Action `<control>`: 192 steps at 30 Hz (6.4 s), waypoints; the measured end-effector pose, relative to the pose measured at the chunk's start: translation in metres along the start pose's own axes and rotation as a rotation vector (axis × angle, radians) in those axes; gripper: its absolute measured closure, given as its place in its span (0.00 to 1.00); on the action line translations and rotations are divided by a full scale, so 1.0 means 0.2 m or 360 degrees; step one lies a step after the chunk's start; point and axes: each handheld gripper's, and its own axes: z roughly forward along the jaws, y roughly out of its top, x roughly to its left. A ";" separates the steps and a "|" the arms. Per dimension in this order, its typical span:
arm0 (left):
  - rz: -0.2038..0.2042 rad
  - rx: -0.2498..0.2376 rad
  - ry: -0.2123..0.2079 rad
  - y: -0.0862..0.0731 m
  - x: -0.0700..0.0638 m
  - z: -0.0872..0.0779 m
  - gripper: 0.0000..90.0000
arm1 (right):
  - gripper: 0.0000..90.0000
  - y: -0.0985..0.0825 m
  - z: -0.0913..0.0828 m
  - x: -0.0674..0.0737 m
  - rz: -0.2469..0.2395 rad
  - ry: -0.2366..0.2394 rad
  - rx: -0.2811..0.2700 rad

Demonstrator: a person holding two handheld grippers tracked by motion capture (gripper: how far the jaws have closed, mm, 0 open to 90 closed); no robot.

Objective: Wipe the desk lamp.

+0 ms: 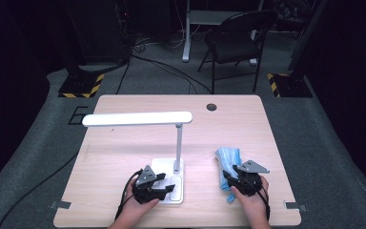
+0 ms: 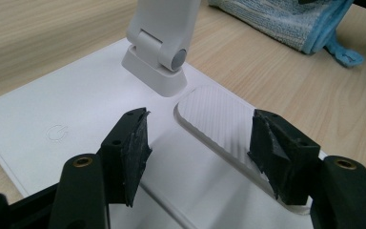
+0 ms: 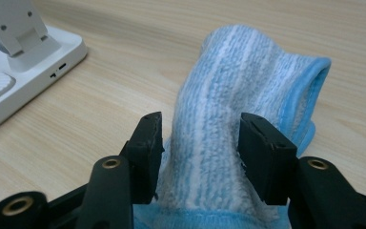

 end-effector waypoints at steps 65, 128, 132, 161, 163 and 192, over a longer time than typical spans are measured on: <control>-0.0191 0.0029 0.0165 -0.04 0.25 -0.17 0.42 | 0.43 -0.01 0.22 0.81 -0.0517 0.0458 0.0004; -0.0217 0.0092 0.0113 0.05 0.36 0.01 0.43 | 0.45 -0.08 0.17 0.56 -0.0151 0.0371 0.0107; -0.0190 0.0122 0.0092 0.04 0.35 -0.01 0.44 | 0.41 -0.06 0.20 0.51 -0.0166 0.0350 0.0099; -0.0065 0.0171 0.0026 0.02 0.18 -0.04 0.46 | 0.40 -0.05 0.22 0.44 -0.0243 0.0233 0.0144; -0.0063 0.0174 0.0035 0.02 0.18 -0.04 0.46 | 0.40 -0.05 0.22 0.44 -0.0215 0.0226 0.0146; -0.0116 0.0154 0.0064 0.01 0.16 -0.07 0.47 | 0.50 0.01 0.26 0.41 -0.0203 0.0191 0.0106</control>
